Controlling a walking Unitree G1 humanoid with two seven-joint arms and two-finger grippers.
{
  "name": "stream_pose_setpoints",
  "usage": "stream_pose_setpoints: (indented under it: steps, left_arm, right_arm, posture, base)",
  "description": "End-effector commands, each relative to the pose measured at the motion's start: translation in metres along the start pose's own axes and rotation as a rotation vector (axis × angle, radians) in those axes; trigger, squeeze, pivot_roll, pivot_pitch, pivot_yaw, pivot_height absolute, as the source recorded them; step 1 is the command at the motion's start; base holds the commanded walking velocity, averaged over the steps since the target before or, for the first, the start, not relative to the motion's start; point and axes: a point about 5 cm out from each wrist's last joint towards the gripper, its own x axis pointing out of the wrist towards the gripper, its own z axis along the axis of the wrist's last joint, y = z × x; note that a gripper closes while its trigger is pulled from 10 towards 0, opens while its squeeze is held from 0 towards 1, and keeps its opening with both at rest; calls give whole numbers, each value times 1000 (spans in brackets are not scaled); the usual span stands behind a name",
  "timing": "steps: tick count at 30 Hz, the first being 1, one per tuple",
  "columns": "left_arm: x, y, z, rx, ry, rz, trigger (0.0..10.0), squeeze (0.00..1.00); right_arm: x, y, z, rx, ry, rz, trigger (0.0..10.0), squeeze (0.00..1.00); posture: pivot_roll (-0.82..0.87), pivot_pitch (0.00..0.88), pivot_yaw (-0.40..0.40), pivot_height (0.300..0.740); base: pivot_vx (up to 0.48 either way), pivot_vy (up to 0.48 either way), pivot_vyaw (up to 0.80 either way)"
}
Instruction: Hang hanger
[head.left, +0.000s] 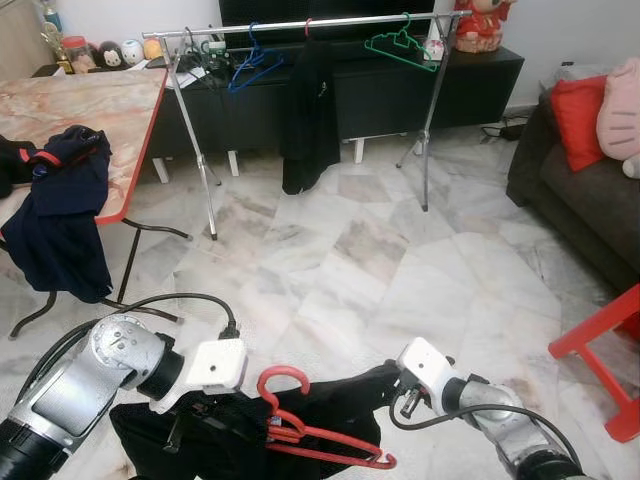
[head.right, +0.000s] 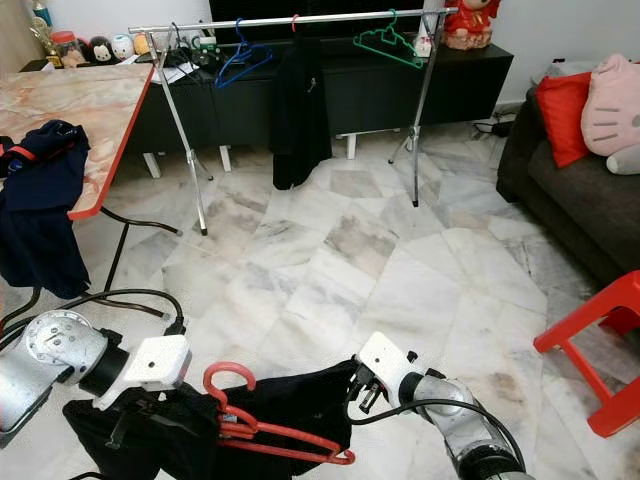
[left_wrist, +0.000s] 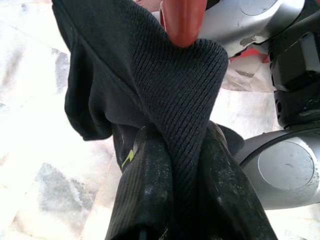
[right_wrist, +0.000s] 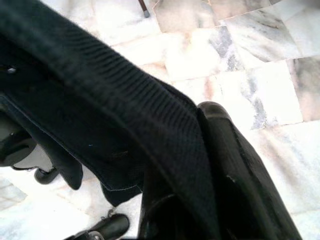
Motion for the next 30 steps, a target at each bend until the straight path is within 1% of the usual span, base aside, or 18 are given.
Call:
stream_pose_setpoints:
  steps: [1, 3, 7, 8, 11, 13, 15, 17, 19, 20, 21, 22, 24, 25, 26, 28, 30]
  left_arm:
    - [-6, 2, -1, 12, 36, 16, 10000, 0]
    - [-5, 2, -1, 5, 29, 30, 10000, 0]
    - [-3, 3, -3, -9, 27, 52, 10000, 0]
    - [-3, 3, -3, -9, 27, 52, 10000, 0]
    - [0, 3, -4, -24, 11, 62, 10000, 0]
    - [1, 2, -4, -24, 3, 60, 10000, 0]
    - [2, 2, -3, -24, 2, 60, 10000, 0]
    - [2, 3, 0, -21, -26, 61, 10000, 0]
    - [2, 4, 3, -25, -54, 66, 10000, 0]
    - [2, 6, 5, -40, -83, 82, 10000, 0]
    - [2, 6, 5, -40, -83, 82, 10000, 0]
    - [3, 10, 7, -71, -139, 114, 10000, 0]
    - [3, 14, 7, -106, -198, 154, 10000, 0]
    - [3, 14, 7, -106, -198, 154, 10000, 0]
    - [2, 16, 6, -133, -228, 181, 10000, 0]
    - [3, 20, -2, -196, -283, 264, 10000, 0]
    - [7, 21, -8, -231, -297, 306, 10000, 0]
  right_arm:
    - [-3, -7, 4, 36, -19, -5, 10000, 1000]
    - [-4, -5, 6, 8, -26, 67, 10000, 1000]
    - [-6, -2, 9, 4, -43, 149, 10000, 1000]
    - [-6, -2, 9, 4, -43, 149, 10000, 1000]
    - [-11, -6, 11, 39, -63, 201, 10000, 1000]
    - [-17, -6, 4, 32, -13, 277, 10000, 1000]
    - [-18, -6, 3, 31, -5, 287, 10000, 1000]
    - [-21, -9, 2, 41, 4, 302, 10000, 1000]
    - [-26, -16, 4, 51, -8, 285, 10000, 1000]
    - [-29, -26, 14, 99, -84, 246, 10000, 1000]
    - [-29, -26, 14, 99, -84, 246, 10000, 1000]
    - [-33, -37, 27, 148, -178, 212, 10000, 1000]
    - [-36, -44, 36, 167, -235, 195, 10000, 1000]
    - [-36, -44, 36, 167, -235, 195, 10000, 1000]
    - [-39, -49, 41, 168, -264, 182, 10000, 1000]
    - [-46, -64, 57, 175, -353, 124, 10000, 1000]
    - [-52, -73, 68, 185, -416, 93, 10000, 1000]
  posture:
    - [-59, 11, -26, 740]
    - [-55, 9, -24, 740]
    - [-65, 0, -21, 740]
    - [-65, 0, -21, 740]
    - [-68, 0, -21, 740]
    - [-69, 0, -23, 740]
    - [-69, 0, -23, 740]
    - [-67, 0, -24, 740]
    - [-69, 0, -23, 740]
    - [-67, 0, -20, 740]
    - [-67, 0, -20, 740]
    - [-70, 0, -17, 740]
    - [-70, 0, -17, 740]
    - [-70, 0, -17, 740]
    - [-70, 0, -17, 740]
    - [-79, 0, -18, 740]
    - [-80, 0, -22, 740]
  base:
    - [0, 0, 0]
    - [0, 0, 0]
    - [0, 0, 0]
    - [0, 0, 0]
    - [0, 0, 0]
    - [0, 0, 0]
    - [0, 0, 0]
    - [0, 0, 0]
    - [0, 0, 0]
    - [0, 0, 0]
    - [0, 0, 0]
    - [0, 0, 0]
    - [0, 0, 0]
    - [0, 0, 0]
    - [0, 0, 0]
    - [0, 0, 0]
    - [0, 0, 0]
